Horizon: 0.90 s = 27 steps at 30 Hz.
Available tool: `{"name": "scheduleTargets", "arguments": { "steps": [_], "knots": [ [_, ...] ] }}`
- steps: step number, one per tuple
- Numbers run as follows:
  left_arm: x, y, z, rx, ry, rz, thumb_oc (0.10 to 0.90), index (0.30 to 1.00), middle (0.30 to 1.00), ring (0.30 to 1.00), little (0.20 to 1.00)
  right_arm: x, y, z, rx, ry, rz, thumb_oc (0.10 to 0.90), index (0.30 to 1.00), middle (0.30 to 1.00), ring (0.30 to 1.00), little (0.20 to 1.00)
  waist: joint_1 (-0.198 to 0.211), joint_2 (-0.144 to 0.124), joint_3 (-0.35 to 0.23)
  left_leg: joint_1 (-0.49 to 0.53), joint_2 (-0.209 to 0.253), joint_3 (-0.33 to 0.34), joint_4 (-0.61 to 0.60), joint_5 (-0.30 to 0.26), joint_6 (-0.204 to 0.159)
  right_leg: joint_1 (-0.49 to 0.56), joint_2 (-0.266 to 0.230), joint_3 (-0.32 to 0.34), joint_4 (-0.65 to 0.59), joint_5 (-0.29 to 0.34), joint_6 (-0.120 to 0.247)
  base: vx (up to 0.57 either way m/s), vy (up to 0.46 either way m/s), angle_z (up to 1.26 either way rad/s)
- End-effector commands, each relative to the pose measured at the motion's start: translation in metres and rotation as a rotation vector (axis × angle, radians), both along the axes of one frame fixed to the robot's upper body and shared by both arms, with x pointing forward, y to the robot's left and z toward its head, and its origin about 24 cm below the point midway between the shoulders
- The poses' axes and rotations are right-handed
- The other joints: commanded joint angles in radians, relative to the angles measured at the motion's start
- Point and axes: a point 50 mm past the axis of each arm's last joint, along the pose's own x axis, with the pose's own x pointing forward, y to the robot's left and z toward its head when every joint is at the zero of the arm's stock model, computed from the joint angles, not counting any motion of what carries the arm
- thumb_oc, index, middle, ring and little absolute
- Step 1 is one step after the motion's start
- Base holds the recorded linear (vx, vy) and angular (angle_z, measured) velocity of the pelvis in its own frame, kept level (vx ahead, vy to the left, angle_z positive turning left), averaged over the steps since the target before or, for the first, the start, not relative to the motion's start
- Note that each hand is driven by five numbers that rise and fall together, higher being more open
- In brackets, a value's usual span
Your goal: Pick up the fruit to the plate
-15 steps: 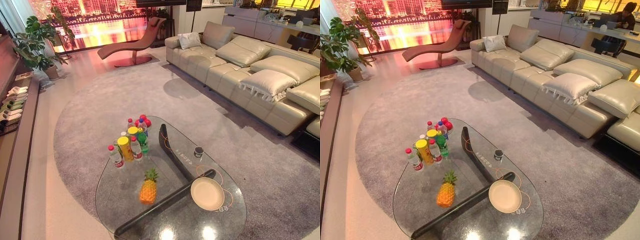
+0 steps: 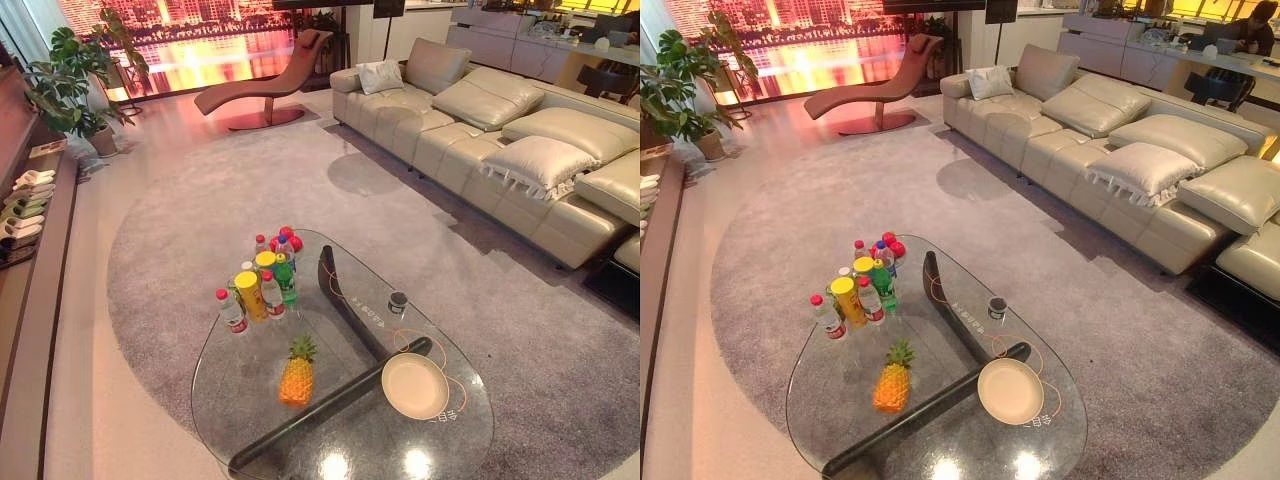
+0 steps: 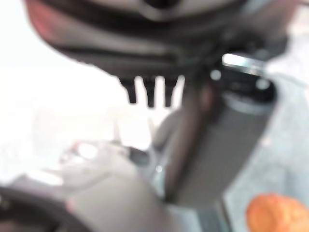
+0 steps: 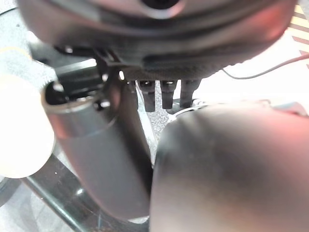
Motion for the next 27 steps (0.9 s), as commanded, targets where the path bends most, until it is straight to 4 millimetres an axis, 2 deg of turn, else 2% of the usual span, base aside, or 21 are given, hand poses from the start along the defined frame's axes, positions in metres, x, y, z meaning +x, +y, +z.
{"name": "scheduleTargets", "arguments": {
  "steps": [1, 9, 15, 20, 27],
  "knots": [
    [0.022, -0.001, 0.003, 0.077, -0.033, -0.064, 0.8, 0.9, 0.9, 0.9, 0.9, -0.012, 0.008, -0.003, 0.025, 0.08, 0.037, 0.8, 0.9, 0.9, 0.9, 0.9, 0.021, -0.024, 0.04, 0.039, -0.035, -0.007, -0.001, -0.028, 0.022, -0.062, -0.027, -0.022, 0.004, 0.126, 0.021, 0.0, 0.0, 0.0],
    [0.038, 0.005, 0.011, 0.251, -0.108, -0.241, 0.8, 0.9, 0.9, 0.9, 0.9, -0.007, 0.005, -0.002, 0.015, 0.068, 0.032, 0.8, 0.9, 0.9, 0.9, 0.9, 0.021, -0.023, 0.06, 0.027, -0.034, -0.004, -0.001, -0.022, 0.02, -0.078, -0.025, -0.012, 0.004, 0.132, 0.022, 0.0, 0.0, 0.0],
    [0.052, 0.016, 0.019, 0.324, -0.178, -0.168, 0.8, 0.9, 0.9, 0.9, 0.9, 0.006, -0.003, 0.002, -0.001, 0.031, 0.02, 0.8, 0.9, 0.9, 0.9, 0.9, 0.018, -0.02, 0.098, -0.002, -0.034, -0.001, -0.001, -0.012, 0.023, -0.114, -0.025, -0.001, 0.012, 0.137, 0.02, -0.03, 0.011, -0.02],
    [0.077, 0.027, 0.034, 0.416, -0.323, -0.147, 0.8, 0.9, 0.9, 0.9, 0.9, 0.023, -0.016, 0.007, -0.035, -0.028, 0.0, 0.8, 0.9, 0.9, 0.9, 0.9, 0.012, -0.015, 0.145, -0.026, -0.035, -0.003, 0.0, -0.001, 0.026, -0.151, -0.022, 0.013, 0.026, 0.139, 0.013, -0.04, 0.015, -0.01],
    [0.119, 0.03, 0.061, 0.489, -0.567, -0.088, 0.8, 0.9, 0.9, 0.9, 0.9, 0.04, -0.028, 0.014, -0.062, -0.078, 0.02, 0.8, 0.9, 0.9, 0.9, 0.9, 0.011, -0.007, 0.218, -0.087, -0.048, -0.018, 0.056, -0.002, 0.03, -0.206, -0.021, 0.017, 0.077, 0.125, -0.003, -0.05, 0.011, 0.0]
  ]
}}
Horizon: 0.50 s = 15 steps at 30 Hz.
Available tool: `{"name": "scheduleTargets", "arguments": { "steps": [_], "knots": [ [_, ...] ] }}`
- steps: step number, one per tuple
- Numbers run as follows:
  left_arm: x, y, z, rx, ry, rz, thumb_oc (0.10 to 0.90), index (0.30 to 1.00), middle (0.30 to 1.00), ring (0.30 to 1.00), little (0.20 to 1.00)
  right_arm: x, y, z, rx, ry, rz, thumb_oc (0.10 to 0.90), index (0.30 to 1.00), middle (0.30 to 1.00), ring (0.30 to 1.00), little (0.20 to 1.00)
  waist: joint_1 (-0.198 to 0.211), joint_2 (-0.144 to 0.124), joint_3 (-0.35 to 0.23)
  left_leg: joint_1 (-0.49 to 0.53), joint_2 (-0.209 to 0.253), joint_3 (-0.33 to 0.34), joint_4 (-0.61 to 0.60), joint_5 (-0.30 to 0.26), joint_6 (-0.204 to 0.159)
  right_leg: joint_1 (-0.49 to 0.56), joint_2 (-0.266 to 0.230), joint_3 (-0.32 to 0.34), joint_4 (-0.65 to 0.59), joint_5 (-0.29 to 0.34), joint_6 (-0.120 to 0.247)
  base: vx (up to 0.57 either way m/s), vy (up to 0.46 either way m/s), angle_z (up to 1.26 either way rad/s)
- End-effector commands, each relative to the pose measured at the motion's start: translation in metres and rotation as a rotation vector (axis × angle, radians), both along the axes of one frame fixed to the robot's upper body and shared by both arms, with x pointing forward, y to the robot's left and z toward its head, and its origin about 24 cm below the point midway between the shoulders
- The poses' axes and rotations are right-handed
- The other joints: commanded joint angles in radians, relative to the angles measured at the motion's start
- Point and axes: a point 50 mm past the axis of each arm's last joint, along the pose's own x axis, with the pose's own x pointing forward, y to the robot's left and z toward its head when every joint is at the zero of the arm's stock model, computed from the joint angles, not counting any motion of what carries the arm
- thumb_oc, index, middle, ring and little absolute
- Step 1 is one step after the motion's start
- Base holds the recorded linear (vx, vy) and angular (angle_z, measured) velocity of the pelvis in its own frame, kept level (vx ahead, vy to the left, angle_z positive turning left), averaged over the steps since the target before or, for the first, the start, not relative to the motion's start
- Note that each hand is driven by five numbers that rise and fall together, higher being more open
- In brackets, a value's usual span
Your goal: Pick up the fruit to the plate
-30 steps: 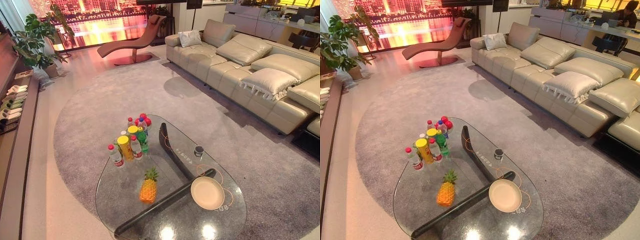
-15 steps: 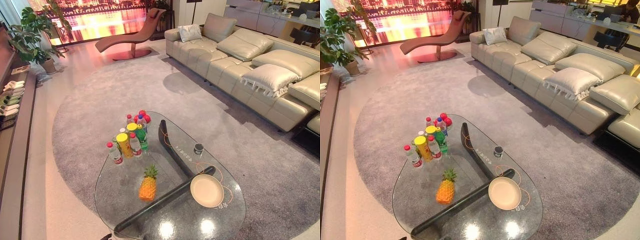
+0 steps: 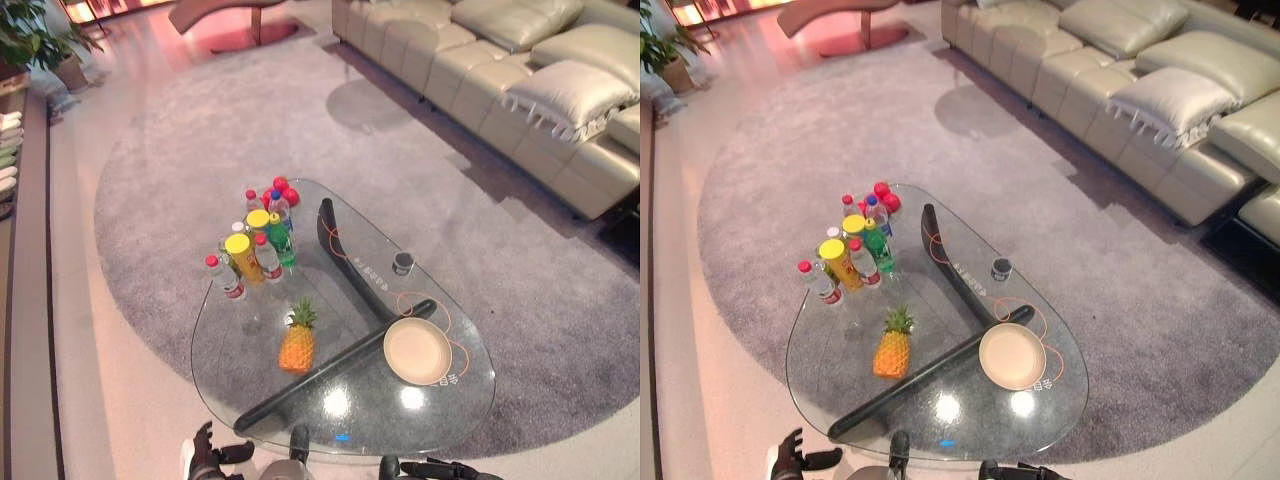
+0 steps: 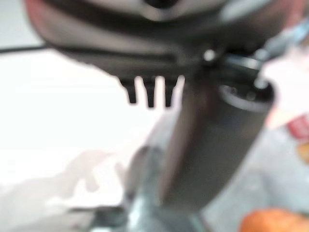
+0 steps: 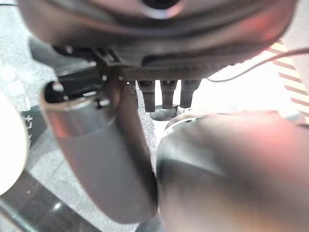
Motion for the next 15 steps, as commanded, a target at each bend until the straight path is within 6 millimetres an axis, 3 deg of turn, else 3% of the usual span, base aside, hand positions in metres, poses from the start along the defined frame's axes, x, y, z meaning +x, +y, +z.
{"name": "scheduleTargets", "arguments": {
  "steps": [1, 6, 15],
  "knots": [
    [0.051, 0.018, 0.032, 0.084, -0.239, 0.044, 0.8, 0.9, 0.9, 0.9, 0.9, 0.0, -0.018, 0.005, -0.053, 0.025, 0.038, 0.8, 0.9, 0.9, 0.9, 0.9, 0.012, -0.025, 0.063, 0.001, -0.047, -0.02, 0.056, -0.016, 0.039, -0.109, -0.027, 0.01, 0.062, 0.116, -0.006, 0.03, 0.019, 0.03],
    [0.081, 0.021, 0.061, 0.074, -0.463, 0.077, 0.8, 0.9, 0.9, 0.9, 0.9, 0.015, -0.03, 0.012, -0.102, -0.03, 0.043, 0.8, 0.9, 0.9, 0.9, 0.9, 0.016, -0.022, 0.101, -0.033, -0.055, -0.024, 0.099, -0.027, 0.038, -0.135, -0.024, 0.009, 0.097, 0.098, -0.019, 0.01, 0.005, 0.0],
    [0.118, 0.009, 0.112, 0.07, -0.737, -0.089, 0.8, 0.9, 0.9, 0.9, 0.9, 0.032, -0.034, 0.019, -0.114, -0.119, 0.024, 0.8, 0.9, 0.9, 0.9, 0.9, 0.027, -0.02, 0.175, -0.127, -0.065, -0.031, 0.197, -0.034, 0.04, -0.209, -0.016, 0.0, 0.181, 0.076, -0.036, -0.01, -0.009, 0.02]
  ]
}}
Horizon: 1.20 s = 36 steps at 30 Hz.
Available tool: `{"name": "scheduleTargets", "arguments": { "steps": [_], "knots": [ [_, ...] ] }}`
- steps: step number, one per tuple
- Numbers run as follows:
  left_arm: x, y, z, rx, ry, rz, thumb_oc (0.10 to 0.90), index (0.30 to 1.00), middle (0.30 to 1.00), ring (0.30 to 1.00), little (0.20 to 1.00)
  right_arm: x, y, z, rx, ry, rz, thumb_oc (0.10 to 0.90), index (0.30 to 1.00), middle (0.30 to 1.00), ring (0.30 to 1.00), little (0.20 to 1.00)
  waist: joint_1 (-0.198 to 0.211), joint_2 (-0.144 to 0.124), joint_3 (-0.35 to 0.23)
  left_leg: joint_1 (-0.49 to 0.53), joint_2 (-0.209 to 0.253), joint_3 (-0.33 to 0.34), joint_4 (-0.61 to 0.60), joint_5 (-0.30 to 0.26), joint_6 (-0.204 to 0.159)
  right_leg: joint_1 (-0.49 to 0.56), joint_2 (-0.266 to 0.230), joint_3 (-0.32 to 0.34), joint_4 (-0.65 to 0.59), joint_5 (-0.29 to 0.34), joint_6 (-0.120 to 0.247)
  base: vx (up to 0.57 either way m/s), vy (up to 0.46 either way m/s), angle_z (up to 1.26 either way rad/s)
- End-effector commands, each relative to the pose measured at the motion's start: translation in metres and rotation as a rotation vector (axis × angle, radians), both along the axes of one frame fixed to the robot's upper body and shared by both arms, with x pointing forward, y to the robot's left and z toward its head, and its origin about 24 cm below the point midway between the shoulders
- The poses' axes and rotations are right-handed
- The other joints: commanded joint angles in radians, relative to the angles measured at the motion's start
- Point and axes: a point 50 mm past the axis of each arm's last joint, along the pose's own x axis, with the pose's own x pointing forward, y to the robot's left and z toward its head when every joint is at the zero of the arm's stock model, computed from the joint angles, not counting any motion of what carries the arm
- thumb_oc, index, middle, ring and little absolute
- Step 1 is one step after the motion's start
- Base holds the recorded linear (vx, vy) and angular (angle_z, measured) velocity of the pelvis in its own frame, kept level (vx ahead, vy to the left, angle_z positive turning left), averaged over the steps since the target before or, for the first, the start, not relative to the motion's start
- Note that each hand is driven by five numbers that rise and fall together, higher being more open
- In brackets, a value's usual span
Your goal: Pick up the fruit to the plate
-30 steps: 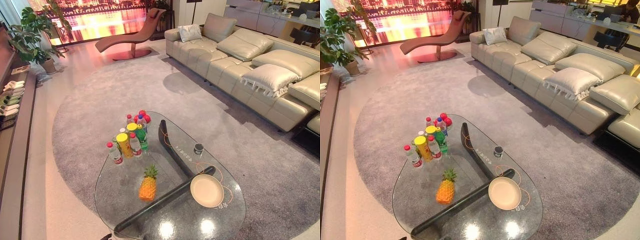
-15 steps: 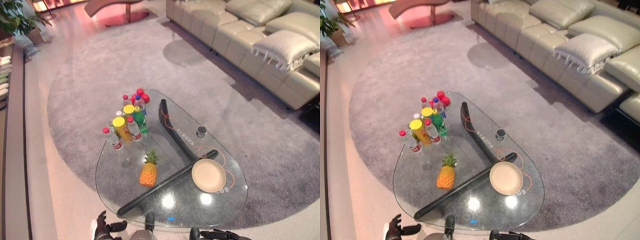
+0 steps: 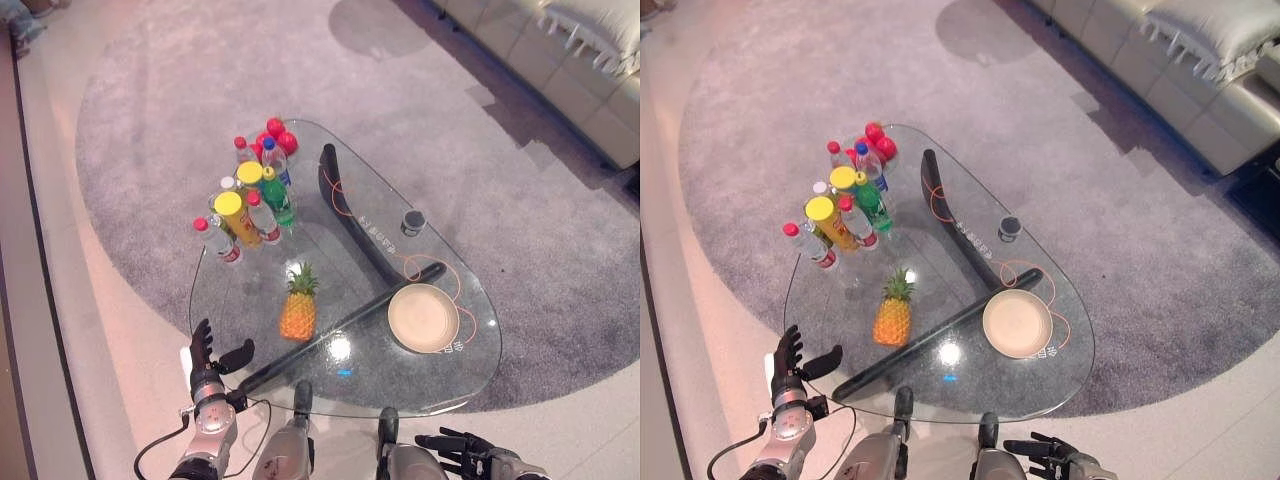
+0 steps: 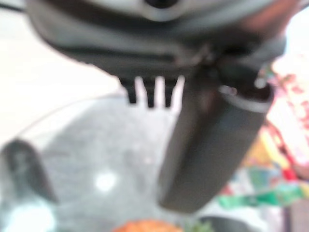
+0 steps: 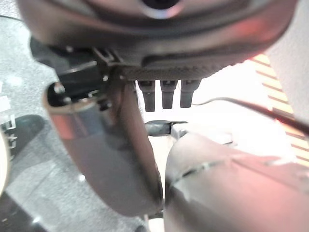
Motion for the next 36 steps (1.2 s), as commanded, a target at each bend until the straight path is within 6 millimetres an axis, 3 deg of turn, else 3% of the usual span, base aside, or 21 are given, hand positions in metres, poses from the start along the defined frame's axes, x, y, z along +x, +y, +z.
{"name": "scheduleTargets", "arguments": {
  "steps": [1, 7, 15, 27, 36],
  "knots": [
    [0.024, 0.009, 0.039, 0.055, -0.202, -0.036, 0.8, 0.9, 0.9, 0.9, 0.9, -0.003, -0.005, 0.001, -0.044, -0.015, 0.007, 0.8, 0.9, 0.9, 0.9, 0.9, 0.019, -0.031, 0.025, -0.068, -0.066, -0.022, 0.166, -0.037, 0.046, -0.163, -0.018, 0.005, 0.158, 0.075, -0.039, -0.06, 0.001, 0.02],
    [0.042, 0.003, 0.072, -0.022, -0.298, -0.084, 0.8, 0.9, 0.9, 0.9, 0.9, 0.013, 0.009, 0.006, -0.072, -0.069, 0.042, 0.8, 0.9, 0.9, 0.9, 0.9, -0.005, -0.032, 0.087, -0.136, -0.064, -0.02, 0.256, -0.046, 0.047, -0.208, -0.014, 0.019, 0.203, 0.067, -0.053, -0.05, 0.014, -0.05],
    [0.066, -0.015, 0.132, -0.078, -0.463, -0.197, 0.8, 0.9, 0.9, 0.9, 0.9, 0.029, 0.015, 0.013, -0.084, -0.145, 0.012, 0.8, 0.9, 0.9, 0.9, 0.9, -0.009, -0.026, 0.156, -0.226, -0.065, -0.011, 0.336, -0.051, 0.051, -0.277, -0.011, 0.023, 0.252, 0.063, -0.061, -0.05, -0.006, -0.03],
    [0.074, -0.033, 0.164, -0.2, -0.523, -0.359, 0.8, 0.9, 0.9, 0.9, 0.9, 0.034, 0.012, 0.017, -0.088, -0.184, -0.002, 0.8, 0.9, 0.9, 0.9, 0.9, -0.022, -0.025, 0.156, -0.318, -0.056, 0.011, 0.382, -0.025, 0.051, -0.364, -0.007, 0.03, 0.266, 0.079, -0.062, -0.01, -0.002, -0.01],
    [0.084, -0.038, 0.19, -0.159, -0.592, -0.382, 0.8, 0.9, 0.9, 0.9, 0.9, 0.033, 0.014, 0.017, -0.081, -0.2, 0.015, 0.8, 0.9, 0.9, 0.9, 0.9, -0.042, -0.036, 0.156, -0.36, -0.046, 0.032, 0.393, -0.022, 0.054, -0.42, -0.007, 0.049, 0.271, 0.095, -0.059, 0.0, 0.0, 0.0]
  ]
}}
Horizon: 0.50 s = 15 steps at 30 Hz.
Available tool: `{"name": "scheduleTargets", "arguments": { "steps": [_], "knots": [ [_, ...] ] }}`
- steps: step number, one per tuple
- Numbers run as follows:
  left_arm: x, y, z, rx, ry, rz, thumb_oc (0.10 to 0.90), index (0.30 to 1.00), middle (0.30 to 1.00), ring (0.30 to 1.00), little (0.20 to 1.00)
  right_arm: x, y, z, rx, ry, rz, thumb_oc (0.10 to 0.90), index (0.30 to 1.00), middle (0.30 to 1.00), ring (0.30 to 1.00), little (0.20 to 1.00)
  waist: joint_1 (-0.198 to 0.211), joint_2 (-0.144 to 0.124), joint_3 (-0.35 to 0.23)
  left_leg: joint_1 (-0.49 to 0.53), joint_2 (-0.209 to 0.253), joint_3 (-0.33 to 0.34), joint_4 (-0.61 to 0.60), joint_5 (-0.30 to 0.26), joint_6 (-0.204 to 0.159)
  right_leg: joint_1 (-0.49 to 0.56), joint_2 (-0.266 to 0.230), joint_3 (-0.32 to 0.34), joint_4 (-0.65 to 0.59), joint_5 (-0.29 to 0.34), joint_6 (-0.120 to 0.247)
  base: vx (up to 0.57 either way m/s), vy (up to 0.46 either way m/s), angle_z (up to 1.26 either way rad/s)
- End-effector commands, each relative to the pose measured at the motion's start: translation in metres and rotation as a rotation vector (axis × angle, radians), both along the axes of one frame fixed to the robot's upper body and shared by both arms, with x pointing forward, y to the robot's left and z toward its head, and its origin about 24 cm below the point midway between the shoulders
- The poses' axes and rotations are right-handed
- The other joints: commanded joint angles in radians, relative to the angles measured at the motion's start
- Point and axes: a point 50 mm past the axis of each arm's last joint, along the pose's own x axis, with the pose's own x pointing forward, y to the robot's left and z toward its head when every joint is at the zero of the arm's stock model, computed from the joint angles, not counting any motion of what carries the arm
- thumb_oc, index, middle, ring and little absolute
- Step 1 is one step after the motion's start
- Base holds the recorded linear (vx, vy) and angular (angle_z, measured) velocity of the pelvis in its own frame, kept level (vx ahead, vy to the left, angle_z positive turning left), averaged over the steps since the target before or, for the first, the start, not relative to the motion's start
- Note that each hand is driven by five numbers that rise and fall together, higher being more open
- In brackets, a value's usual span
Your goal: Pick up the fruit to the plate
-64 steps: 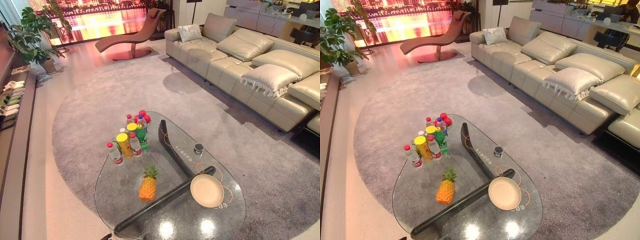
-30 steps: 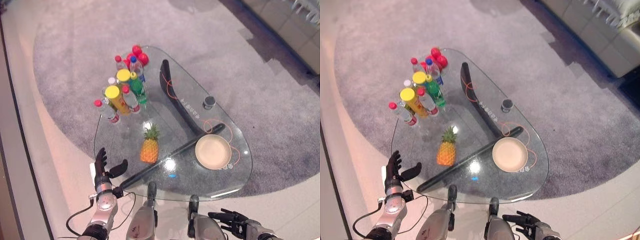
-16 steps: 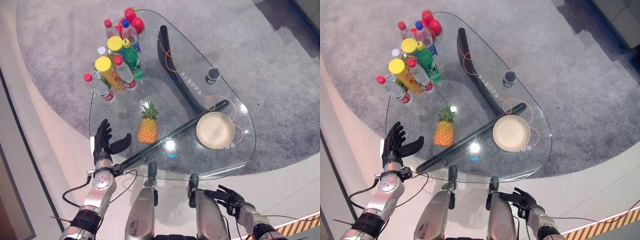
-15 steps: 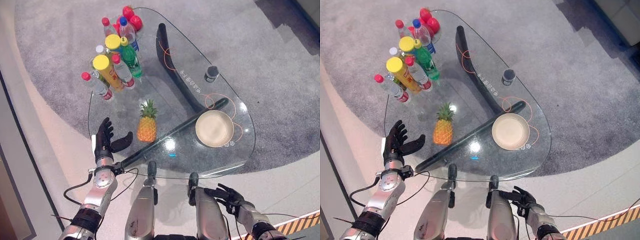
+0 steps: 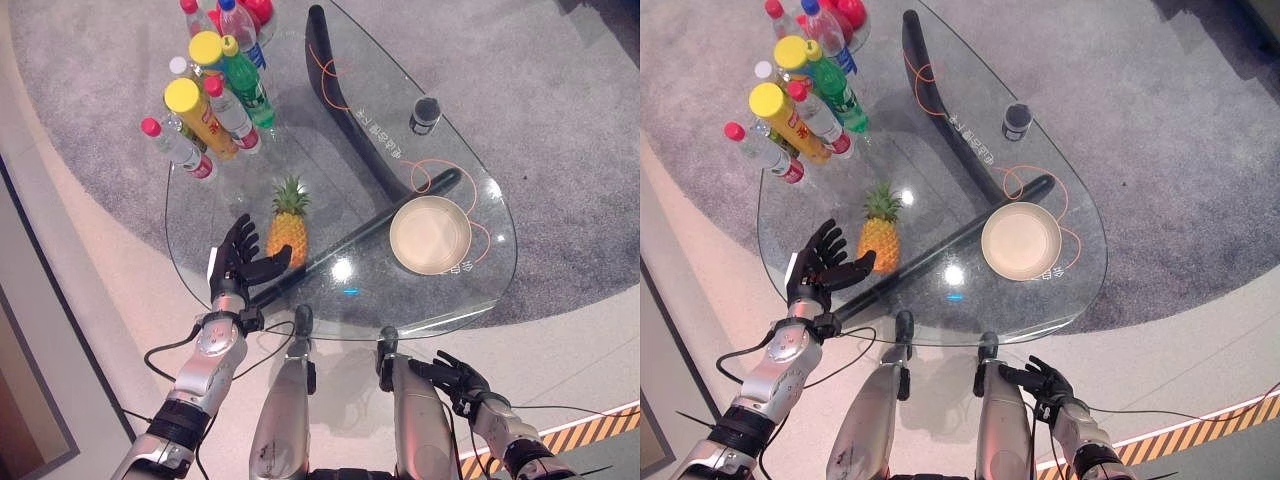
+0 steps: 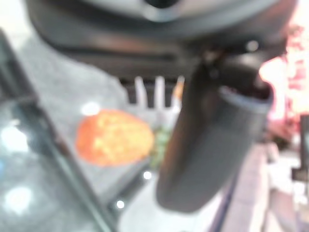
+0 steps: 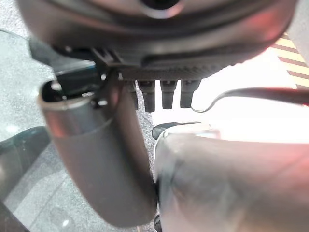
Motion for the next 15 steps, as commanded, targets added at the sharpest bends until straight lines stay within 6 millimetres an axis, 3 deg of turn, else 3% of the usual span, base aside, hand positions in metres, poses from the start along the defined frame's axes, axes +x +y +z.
{"name": "scheduleTargets", "arguments": {
  "steps": [1, 7, 15],
  "knots": [
    [0.007, 0.006, 0.059, 0.035, -0.24, 0.007, 0.8, 0.9, 0.9, 0.9, 0.9, -0.044, -0.001, -0.024, -0.06, 0.184, 0.053, 0.8, 0.9, 0.9, 0.9, 0.9, -0.03, -0.043, 0.002, -0.05, -0.05, 0.023, 0.19, -0.037, 0.062, 0.062, 0.015, -0.009, -0.259, 0.25, -0.013, 0.0, 0.0, 0.0],
    [0.016, 0.009, 0.066, 0.109, -0.245, 0.038, 0.8, 0.9, 0.9, 0.9, 0.9, -0.04, 0.0, -0.023, -0.056, 0.175, 0.066, 0.8, 0.9, 0.9, 0.9, 0.9, -0.041, -0.055, 0.002, -0.086, -0.05, 0.034, 0.202, -0.048, 0.065, 0.017, 0.01, 0.0, -0.251, 0.261, -0.009, 0.01, 0.003, -0.02],
    [0.024, 0.008, 0.061, 0.127, -0.205, 0.038, 0.8, 0.9, 0.9, 0.9, 0.9, -0.037, 0.003, -0.021, -0.062, 0.163, 0.087, 0.8, 0.9, 0.9, 0.9, 0.9, -0.054, -0.067, 0.002, -0.13, -0.051, 0.044, 0.215, -0.07, 0.069, -0.043, 0.007, 0.015, -0.239, 0.27, -0.002, 0.03, 0.01, -0.04]
  ]
}}
